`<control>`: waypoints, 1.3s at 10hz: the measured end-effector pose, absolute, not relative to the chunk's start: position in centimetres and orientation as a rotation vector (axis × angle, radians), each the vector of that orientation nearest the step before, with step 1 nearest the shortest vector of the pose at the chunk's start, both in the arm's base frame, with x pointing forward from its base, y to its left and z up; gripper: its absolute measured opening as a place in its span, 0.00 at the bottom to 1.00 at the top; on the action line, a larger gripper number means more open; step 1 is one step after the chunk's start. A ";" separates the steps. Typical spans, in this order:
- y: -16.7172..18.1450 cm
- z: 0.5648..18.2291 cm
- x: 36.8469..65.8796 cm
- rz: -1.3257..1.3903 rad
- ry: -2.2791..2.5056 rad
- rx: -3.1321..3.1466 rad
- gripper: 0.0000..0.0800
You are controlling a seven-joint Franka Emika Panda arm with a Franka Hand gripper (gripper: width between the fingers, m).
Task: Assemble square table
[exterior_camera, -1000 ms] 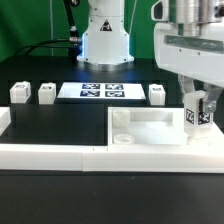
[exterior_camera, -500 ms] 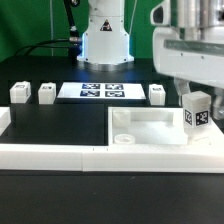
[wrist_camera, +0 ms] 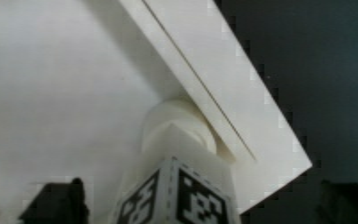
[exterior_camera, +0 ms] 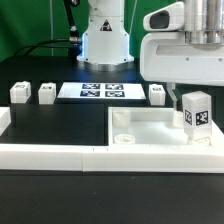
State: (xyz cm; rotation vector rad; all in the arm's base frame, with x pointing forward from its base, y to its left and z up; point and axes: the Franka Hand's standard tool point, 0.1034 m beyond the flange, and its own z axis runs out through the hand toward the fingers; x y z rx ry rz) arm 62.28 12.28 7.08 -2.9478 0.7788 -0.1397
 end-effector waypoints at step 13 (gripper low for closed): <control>10.6 8.2 63.2 -0.121 -0.199 -3.093 0.81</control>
Offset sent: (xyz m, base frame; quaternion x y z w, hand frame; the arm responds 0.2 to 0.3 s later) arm 0.0100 -0.0082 0.0206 -0.0217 0.0537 -0.2499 0.9665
